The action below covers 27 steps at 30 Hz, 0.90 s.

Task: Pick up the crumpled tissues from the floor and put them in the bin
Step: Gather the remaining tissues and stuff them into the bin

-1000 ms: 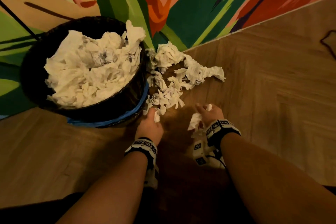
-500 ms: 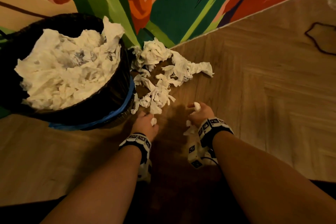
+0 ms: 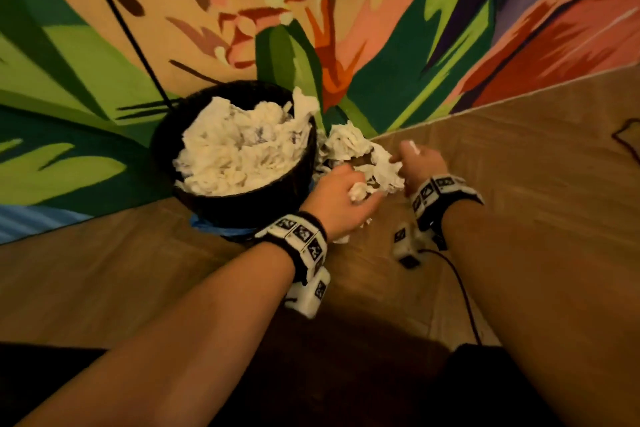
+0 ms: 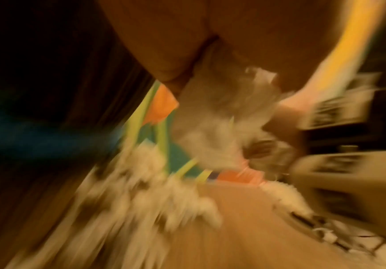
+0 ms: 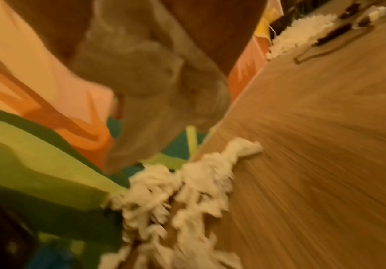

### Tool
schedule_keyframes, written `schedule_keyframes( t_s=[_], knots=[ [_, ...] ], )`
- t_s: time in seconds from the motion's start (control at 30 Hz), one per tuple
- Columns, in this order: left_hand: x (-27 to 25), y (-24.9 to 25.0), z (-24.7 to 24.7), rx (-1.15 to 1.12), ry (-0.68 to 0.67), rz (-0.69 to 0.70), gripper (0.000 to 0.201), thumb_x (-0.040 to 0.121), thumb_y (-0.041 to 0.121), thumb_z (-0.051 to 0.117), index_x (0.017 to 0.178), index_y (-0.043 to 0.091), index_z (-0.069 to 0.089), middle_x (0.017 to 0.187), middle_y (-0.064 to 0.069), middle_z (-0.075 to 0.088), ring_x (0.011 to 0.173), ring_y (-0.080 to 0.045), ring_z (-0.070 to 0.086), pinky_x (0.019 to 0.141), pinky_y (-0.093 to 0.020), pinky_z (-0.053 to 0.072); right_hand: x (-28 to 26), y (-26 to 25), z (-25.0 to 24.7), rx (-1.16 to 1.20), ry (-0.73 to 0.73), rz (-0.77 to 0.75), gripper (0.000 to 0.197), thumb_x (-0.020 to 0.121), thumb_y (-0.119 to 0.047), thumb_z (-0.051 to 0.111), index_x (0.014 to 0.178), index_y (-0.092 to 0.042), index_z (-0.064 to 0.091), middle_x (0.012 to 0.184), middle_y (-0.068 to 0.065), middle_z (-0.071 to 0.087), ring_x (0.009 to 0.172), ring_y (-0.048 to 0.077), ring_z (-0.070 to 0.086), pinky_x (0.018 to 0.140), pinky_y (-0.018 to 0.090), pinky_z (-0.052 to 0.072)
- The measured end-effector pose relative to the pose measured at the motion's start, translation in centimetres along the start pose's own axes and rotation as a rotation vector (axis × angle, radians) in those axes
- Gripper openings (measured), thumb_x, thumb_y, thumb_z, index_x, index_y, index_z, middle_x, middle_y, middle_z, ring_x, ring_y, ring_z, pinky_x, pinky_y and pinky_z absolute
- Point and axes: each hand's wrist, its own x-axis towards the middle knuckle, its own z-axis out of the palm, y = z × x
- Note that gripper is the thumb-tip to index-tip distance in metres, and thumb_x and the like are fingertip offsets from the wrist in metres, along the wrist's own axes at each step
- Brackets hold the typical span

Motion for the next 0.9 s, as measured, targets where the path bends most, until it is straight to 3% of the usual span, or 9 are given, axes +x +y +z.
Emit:
schedule_keyframes(
  t_s=[0.1, 0.23, 0.37, 0.43, 0.53, 0.63, 0.7, 0.8, 0.9],
  knots=[
    [1.9, 4.1, -5.4, 0.034, 0.068, 0.067, 0.038, 0.083, 0.054, 0.066, 0.078, 0.02, 0.051, 0.073, 0.005, 0.059, 0.066, -0.011, 0.055, 0.06, -0.029, 0.046, -0.3, -6.8, -0.5, 0.167, 0.051, -0.12, 0.029, 0.087, -0.038, 0.039, 0.071, -0.024, 0.059, 0.076, 0.0, 0.058, 0.069, 0.017, 0.053, 0.065, 0.028, 0.044],
    [3.9, 6.6, -13.7, 0.078, 0.199, 0.098, 0.03, 0.086, 0.054, 0.063, 0.081, 0.028, 0.05, 0.07, 0.01, 0.058, 0.06, -0.001, 0.052, 0.054, -0.019, 0.042, -1.7, -14.0, 0.1, 0.282, 0.032, -0.287, 0.017, 0.091, -0.027, 0.034, 0.08, -0.023, 0.046, 0.083, -0.003, 0.048, 0.085, 0.018, 0.049, 0.085, 0.026, 0.04],
    [4.2, 4.6, -20.6, 0.036, 0.295, -0.036, 0.044, 0.095, 0.048, 0.03, 0.103, 0.014, 0.056, 0.096, -0.004, 0.063, 0.096, -0.022, 0.059, 0.096, -0.044, 0.043, -3.6, -17.1, 3.0, 0.273, 0.005, -0.444, 0.026, 0.098, -0.01, 0.031, 0.115, -0.02, 0.05, 0.11, 0.007, 0.052, 0.094, 0.021, 0.05, 0.067, 0.017, 0.038],
    [3.7, 2.5, -22.4, -0.028, 0.358, -0.149, 0.053, 0.093, 0.04, 0.023, 0.121, 0.006, 0.054, 0.116, -0.017, 0.061, 0.11, -0.031, 0.055, 0.098, -0.039, 0.04, -4.7, -17.1, 5.2, 0.268, 0.017, -0.487, 0.033, 0.094, -0.001, 0.034, 0.11, -0.025, 0.048, 0.104, 0.005, 0.054, 0.084, 0.02, 0.052, 0.052, 0.013, 0.037],
    [2.5, -0.8, -22.9, 0.092, 0.377, -0.307, 0.038, 0.099, 0.02, 0.03, 0.13, 0.011, 0.05, 0.099, -0.012, 0.058, 0.077, -0.024, 0.055, 0.063, -0.029, 0.038, -5.5, -15.8, 7.9, 0.277, -0.032, -0.528, 0.031, 0.094, -0.001, 0.044, 0.115, -0.025, 0.048, 0.106, 0.003, 0.057, 0.087, 0.021, 0.058, 0.067, 0.022, 0.045],
    [1.2, -3.6, -22.0, 0.136, 0.279, -0.419, 0.031, 0.098, 0.008, 0.035, 0.126, 0.016, 0.046, 0.084, -0.011, 0.055, 0.059, -0.023, 0.049, 0.051, -0.029, 0.038, -5.7, -13.7, 9.6, 0.147, -0.016, -0.555, 0.027, 0.092, -0.012, 0.059, 0.111, -0.025, 0.043, 0.096, -0.003, 0.058, 0.077, 0.014, 0.058, 0.059, 0.021, 0.04],
    [0.5, -5.3, -21.2, 0.171, 0.222, -0.457, 0.021, 0.097, 0.011, 0.046, 0.117, 0.015, 0.045, 0.087, -0.009, 0.056, 0.069, -0.027, 0.054, 0.059, -0.034, 0.043, -5.5, -12.4, 10.3, -0.043, -0.056, -0.588, 0.026, 0.09, -0.021, 0.065, 0.106, -0.026, 0.045, 0.089, -0.005, 0.059, 0.074, 0.014, 0.056, 0.056, 0.023, 0.038],
    [-0.8, -7.4, -20.5, 0.26, 0.081, -0.478, 0.022, 0.086, 0.021, 0.071, 0.103, 0.018, 0.058, 0.101, -0.002, 0.062, 0.089, -0.022, 0.059, 0.074, -0.03, 0.045, -5.3, -11.3, 10.6, -0.372, -0.16, -0.687, 0.027, 0.088, -0.029, 0.066, 0.113, -0.018, 0.06, 0.106, 0.009, 0.065, 0.096, 0.028, 0.059, 0.078, 0.034, 0.049],
    [-1.4, -8.5, -20.6, 0.427, -0.003, -0.451, 0.017, 0.078, 0.033, 0.08, 0.09, 0.025, 0.07, 0.103, 0.006, 0.065, 0.089, -0.014, 0.058, 0.076, -0.027, 0.046, -5.9, -11.1, 10.8, -0.655, -0.225, -0.9, 0.028, 0.094, -0.035, 0.053, 0.088, -0.01, 0.062, 0.09, 0.006, 0.061, 0.089, 0.026, 0.055, 0.083, 0.035, 0.043]
  ],
)
